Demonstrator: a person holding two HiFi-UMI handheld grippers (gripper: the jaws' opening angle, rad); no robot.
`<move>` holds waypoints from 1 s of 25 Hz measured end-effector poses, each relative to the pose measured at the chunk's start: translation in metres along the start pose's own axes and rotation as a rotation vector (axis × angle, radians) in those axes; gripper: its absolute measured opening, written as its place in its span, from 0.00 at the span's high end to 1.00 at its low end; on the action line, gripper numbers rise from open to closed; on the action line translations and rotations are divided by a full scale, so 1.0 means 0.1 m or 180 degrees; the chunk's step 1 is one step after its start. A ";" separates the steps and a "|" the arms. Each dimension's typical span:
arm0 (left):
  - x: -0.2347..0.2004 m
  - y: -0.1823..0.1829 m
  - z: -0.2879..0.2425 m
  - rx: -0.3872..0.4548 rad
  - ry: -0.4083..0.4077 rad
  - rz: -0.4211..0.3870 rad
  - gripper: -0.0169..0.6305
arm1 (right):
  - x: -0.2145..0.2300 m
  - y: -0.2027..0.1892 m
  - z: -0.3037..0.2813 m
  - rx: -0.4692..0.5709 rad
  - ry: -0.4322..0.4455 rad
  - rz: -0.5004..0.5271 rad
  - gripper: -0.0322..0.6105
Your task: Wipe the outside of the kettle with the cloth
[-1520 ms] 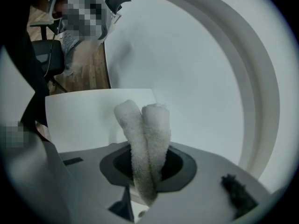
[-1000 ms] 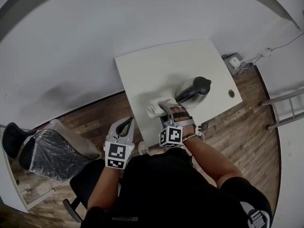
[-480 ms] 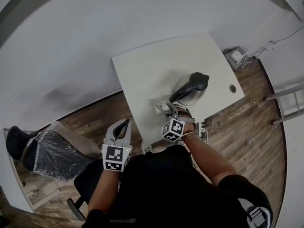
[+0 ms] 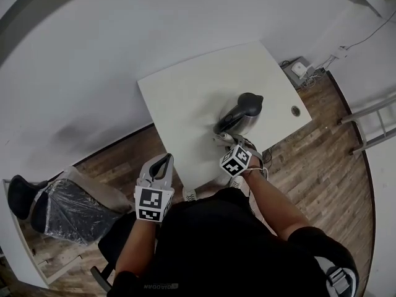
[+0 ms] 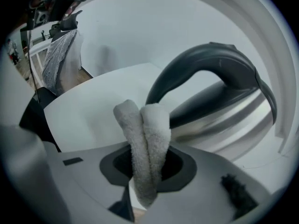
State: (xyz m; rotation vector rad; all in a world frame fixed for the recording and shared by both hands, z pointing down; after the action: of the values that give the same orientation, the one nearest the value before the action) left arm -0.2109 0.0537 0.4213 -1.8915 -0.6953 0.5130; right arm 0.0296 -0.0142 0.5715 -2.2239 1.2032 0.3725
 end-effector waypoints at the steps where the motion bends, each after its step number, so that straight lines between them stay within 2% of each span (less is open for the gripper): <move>1: 0.00 -0.01 0.00 -0.0003 -0.0002 0.0015 0.96 | 0.03 -0.03 0.01 -0.0038 0.0023 -0.0070 0.81; 7: 0.02 0.04 -0.04 0.0083 -0.0059 -0.0009 0.96 | 0.22 -0.11 0.16 -0.0071 0.0202 -0.0707 0.81; 13: 0.07 0.09 -0.10 0.0132 0.0018 0.0019 0.96 | 0.51 0.09 0.49 0.0346 0.0365 -0.1343 0.80; 22: 0.50 0.43 -0.39 0.0122 0.0053 -0.0122 0.96 | 0.94 0.10 0.89 0.0890 0.0554 -0.1507 0.80; 25: 0.69 0.46 -0.51 0.0058 0.0118 -0.0005 0.96 | 1.05 0.09 0.94 0.1108 0.0726 -0.1539 0.81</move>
State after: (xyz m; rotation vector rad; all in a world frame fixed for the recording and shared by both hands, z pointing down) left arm -0.1171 0.0507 0.3967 -1.8786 -0.6655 0.4805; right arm 0.0834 -0.0312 0.4418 -2.1874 0.7245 -0.2698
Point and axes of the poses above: the fingertips, and each gripper's own axes: z backward along the fingers, x to its right, y out of its top, the point moved 4 cm from there along z, backward along the fingers, and after that the axes turned 6 degrees about -y, right-handed, at the moved point
